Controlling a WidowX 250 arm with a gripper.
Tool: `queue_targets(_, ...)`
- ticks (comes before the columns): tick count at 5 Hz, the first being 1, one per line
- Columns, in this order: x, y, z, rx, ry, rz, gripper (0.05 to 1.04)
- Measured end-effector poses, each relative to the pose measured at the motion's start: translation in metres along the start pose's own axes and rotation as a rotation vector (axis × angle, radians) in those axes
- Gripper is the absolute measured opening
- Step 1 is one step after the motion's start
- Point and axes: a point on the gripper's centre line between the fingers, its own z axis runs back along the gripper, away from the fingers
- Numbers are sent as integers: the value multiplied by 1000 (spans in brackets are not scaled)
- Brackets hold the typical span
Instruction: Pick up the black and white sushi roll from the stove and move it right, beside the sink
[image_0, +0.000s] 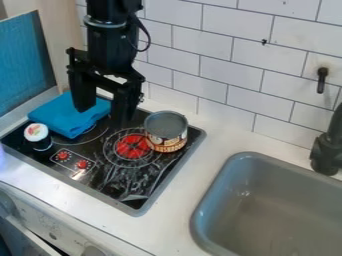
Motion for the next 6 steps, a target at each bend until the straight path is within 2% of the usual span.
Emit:
queue_targets(1, -1, 0, -7, -4, 30, -1, 1001)
queue_targets(2, -5, 36, -6, 37, 68, 0, 1001)
queue_targets(3, -9, 59, -7, 50, 65, -6, 1001)
queue_targets(6, -29, 114, -27, 53, 26, 129, 1001)
